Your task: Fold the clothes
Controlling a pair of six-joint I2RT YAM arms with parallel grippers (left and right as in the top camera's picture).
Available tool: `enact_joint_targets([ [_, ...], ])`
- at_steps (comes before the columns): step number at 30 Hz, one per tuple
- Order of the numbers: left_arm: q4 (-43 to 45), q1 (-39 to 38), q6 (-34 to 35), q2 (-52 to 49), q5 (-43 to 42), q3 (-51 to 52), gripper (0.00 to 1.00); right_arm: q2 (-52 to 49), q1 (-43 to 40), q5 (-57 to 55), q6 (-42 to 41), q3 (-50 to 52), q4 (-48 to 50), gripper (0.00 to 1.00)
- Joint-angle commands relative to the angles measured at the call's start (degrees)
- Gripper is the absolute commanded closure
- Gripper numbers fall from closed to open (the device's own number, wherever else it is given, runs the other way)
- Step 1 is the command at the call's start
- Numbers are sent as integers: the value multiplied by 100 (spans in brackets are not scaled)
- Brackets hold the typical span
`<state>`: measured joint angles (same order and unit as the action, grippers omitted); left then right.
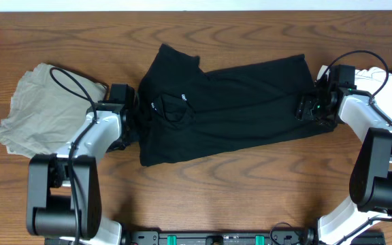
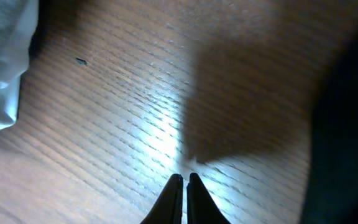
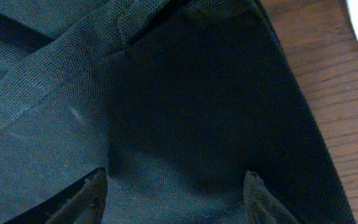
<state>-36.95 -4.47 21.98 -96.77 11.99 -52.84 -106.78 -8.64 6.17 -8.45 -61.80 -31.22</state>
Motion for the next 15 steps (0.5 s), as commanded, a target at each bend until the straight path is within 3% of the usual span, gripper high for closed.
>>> enact_joint_targets([
  [1, -118, -103, 81, 332, -72, 11, 94, -584, -35, -334, 33, 345, -326, 31],
  [15, -804, -675, -181, 1910, -1281, 11, 94, -584, -33, -273, -337, 348, -2420, 33],
])
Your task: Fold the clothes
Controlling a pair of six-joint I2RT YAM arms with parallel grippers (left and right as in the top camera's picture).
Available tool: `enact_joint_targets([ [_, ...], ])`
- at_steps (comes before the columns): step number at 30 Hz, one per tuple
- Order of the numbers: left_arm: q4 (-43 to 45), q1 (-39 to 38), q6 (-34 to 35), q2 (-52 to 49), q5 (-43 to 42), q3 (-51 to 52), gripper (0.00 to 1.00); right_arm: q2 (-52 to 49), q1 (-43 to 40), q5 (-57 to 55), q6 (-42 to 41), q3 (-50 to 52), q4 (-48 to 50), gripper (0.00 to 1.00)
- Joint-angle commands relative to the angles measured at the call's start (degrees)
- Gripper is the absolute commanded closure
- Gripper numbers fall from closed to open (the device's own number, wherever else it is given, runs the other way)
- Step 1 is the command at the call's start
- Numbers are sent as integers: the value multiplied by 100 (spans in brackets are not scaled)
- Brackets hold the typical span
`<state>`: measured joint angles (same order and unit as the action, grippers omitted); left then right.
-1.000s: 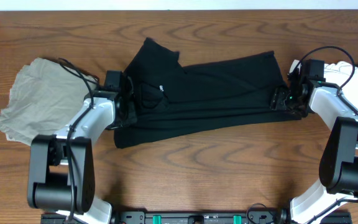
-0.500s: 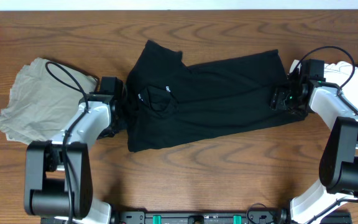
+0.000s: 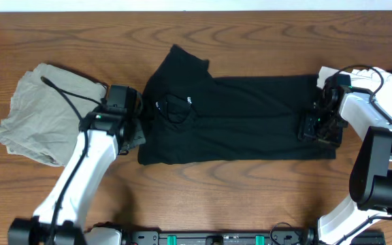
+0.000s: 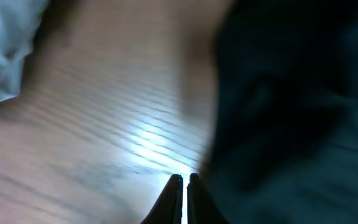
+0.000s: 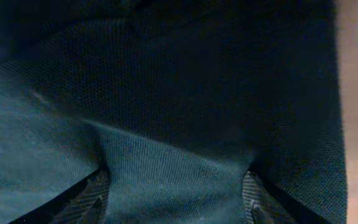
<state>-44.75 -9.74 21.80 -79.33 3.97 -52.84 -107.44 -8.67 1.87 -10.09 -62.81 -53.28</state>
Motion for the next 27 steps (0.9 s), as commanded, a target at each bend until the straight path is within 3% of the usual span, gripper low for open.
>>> enact_joint_targets([
  [1, -46, -243, -162, 210, -511, 11, 94, -518, -28, 157, -173, 448, -350, 33],
  [9, -164, -916, -494, 240, -496, 11, 94, -455, -26, 160, -254, 461, -710, 35],
  [16, 286, -946, -804, 238, -485, -328, 94, 531, -26, 407, -313, 474, -72, 34],
  [19, 463, -946, -970, 188, -485, -723, 94, 1220, -26, 560, -315, 474, 323, 28],
  [22, 470, -887, -1128, -59, -487, -1357, 88, 1880, -26, 675, -315, 472, 857, 16],
  [27, 341, -691, -1222, -737, -507, -2260, 88, 2236, -26, 671, -76, 472, 1690, 12],
])
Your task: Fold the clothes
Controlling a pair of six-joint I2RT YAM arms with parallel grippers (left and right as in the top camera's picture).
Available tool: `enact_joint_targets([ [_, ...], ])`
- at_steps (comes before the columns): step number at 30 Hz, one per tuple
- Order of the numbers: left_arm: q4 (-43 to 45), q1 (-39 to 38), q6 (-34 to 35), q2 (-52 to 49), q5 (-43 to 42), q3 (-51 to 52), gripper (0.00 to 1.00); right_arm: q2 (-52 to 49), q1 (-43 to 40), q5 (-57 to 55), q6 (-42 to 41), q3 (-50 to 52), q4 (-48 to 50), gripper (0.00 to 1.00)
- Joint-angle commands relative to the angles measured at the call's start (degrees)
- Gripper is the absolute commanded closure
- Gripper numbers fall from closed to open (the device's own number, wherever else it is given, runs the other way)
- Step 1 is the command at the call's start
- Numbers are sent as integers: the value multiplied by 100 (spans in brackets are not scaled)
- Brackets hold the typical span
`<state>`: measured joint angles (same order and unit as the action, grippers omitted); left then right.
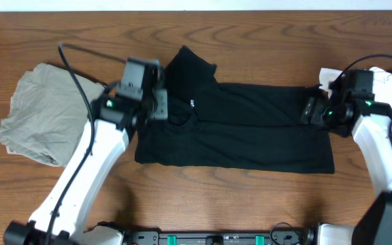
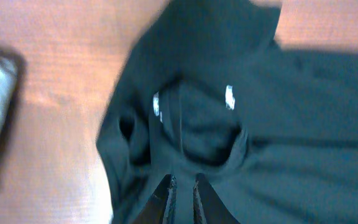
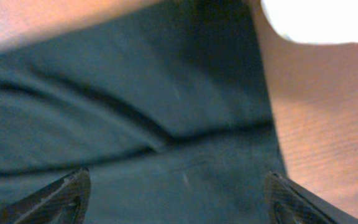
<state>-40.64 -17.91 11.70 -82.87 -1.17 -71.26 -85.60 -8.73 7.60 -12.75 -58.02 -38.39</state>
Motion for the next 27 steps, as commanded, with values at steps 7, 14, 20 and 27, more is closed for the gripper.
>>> enact_joint_targets([
  [7, 232, 162, -317, -1281, 4, -1069, 88, -481, -26, 22, 365, -7, 1261, 17],
  [14, 636, 160, -337, -1803, 7, -1073, 88, -1416, -31, 42, 363, -7, 2227, 22],
  [20, 695, 155, -337, -1974, 7, -1073, 88, -2041, -37, 79, 365, -7, 2850, 22],
  [27, 684, 155, -334, -1985, 9, -1071, 88, -2470, -131, 79, 363, -7, 3683, 23],
])
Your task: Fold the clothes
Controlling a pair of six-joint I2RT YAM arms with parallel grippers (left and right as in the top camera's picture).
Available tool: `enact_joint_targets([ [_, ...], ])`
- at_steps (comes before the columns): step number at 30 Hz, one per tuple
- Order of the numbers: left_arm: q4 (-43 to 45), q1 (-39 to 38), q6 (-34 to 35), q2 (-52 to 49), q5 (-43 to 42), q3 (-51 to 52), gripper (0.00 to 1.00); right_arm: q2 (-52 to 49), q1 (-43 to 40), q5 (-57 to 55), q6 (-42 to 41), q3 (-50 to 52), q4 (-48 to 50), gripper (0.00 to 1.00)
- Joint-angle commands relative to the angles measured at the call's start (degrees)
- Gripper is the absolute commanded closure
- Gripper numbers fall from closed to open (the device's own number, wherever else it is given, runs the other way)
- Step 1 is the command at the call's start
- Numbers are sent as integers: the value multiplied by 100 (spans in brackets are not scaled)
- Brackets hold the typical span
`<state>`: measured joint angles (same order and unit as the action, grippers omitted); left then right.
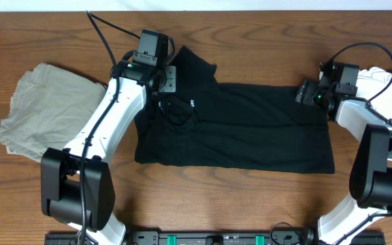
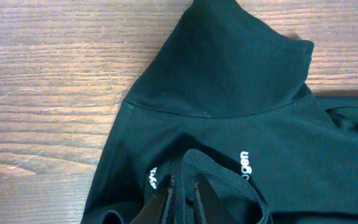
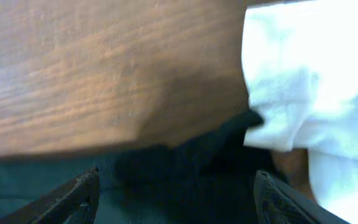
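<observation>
A black garment (image 1: 250, 129) lies spread flat across the middle of the table, with a raised flap (image 2: 241, 62) at its far left end and white lettering (image 2: 244, 165) by a looped band. In the left wrist view a strip of that band runs between the nearly closed fingers of my left gripper (image 1: 169, 99), which is shut on it. My right gripper (image 1: 308, 94) hangs wide open over the garment's far right corner (image 3: 185, 168), its fingers (image 3: 82, 190) apart with nothing pinched.
A crumpled beige garment (image 1: 43, 112) lies at the left of the wooden table (image 1: 250, 41). A white cloth (image 1: 386, 82) sits at the right edge, touching the black garment's corner and close to the right gripper. The left arm's cable loops above the far side.
Both wrists have moved toward the far side. The left one now looks at the flap and lettering from closer. The right one now sees bare wood and the white cloth. The garment lies as before.
The black garment first lay skewed, with my left gripper shut at its left edge and my right one open on its right end. It then lay straight. After that the left gripper was at the looped band, and both now sit along the far edge.
</observation>
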<state>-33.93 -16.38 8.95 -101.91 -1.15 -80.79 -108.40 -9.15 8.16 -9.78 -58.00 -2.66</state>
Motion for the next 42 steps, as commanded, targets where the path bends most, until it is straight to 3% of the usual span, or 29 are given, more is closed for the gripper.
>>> enact_joint_targets([
  [1, 0, 2, -61, -81, 7, -118, 88, -256, -105, 22, 63, -9, 190, 23],
  [6, -81, 2, -59, -81, 7, -92, 88, -570, -229, 22, 7, -9, 555, 23],
  [14, -223, 2, -61, -81, 7, -74, 88, -776, -761, -192, -929, -28, 1027, 18],
  [25, -223, 2, -59, -81, 7, -72, 88, -776, -774, 866, -470, -105, 706, 18],
  [31, -225, 2, -59, -81, 7, -70, 88, -776, -555, 876, -275, -105, 321, 17],
  [38, -286, 2, -61, -81, 9, -70, 88, -776, -551, 859, -282, -105, 240, 23],
  [42, -291, 2, -61, -81, 11, -70, 87, -776, -549, 859, -284, -105, 219, 40],
])
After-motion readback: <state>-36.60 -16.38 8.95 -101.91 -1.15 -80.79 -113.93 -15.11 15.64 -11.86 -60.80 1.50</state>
